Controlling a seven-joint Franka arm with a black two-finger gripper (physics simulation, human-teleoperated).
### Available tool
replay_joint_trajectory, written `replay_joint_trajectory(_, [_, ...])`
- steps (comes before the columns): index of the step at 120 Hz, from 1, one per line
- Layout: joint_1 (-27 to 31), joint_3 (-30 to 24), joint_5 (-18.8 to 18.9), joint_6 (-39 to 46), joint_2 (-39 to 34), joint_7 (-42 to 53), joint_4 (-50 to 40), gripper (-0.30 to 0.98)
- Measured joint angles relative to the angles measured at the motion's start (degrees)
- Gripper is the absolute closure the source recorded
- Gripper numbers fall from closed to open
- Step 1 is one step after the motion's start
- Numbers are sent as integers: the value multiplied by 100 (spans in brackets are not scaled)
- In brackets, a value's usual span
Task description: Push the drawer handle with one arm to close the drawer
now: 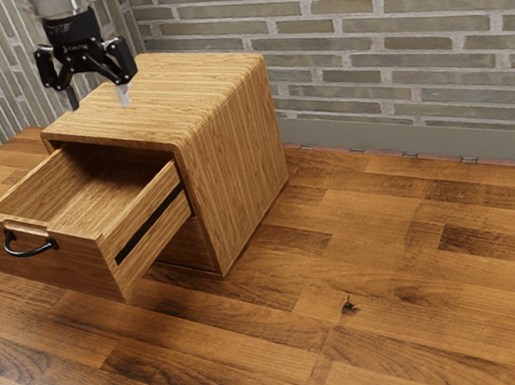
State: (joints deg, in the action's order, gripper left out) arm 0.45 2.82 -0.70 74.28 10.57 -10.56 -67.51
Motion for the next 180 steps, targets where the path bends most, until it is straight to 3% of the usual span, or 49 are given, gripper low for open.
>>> replay_joint_trajectory(42, [130,6,-199,37,-45,562,185,0])
replay_joint_trajectory(63, [-323,-184,-561,-69,-478,571,639,0])
replay_joint_trajectory(77, [-261,-164,-608,-127,-502,507,499,0])
replay_joint_trajectory(81, [-188,-183,-585,-108,-683,483,135,0])
replay_joint_trajectory(92, [174,-510,-424,358,-2403,423,-2404,0])
replay_joint_trajectory(102, [267,-708,-334,844,-3672,381,-4100,1])
replay_joint_trajectory(116, [321,-782,-277,1523,-4754,381,-5881,8])
replay_joint_trajectory(132, [360,-801,-250,2100,-5059,487,-6695,26])
replay_joint_trajectory(151, [459,-765,21,2532,-5084,656,-6962,51])
replay_joint_trajectory(180, [637,-371,445,2733,-5186,977,-7242,70])
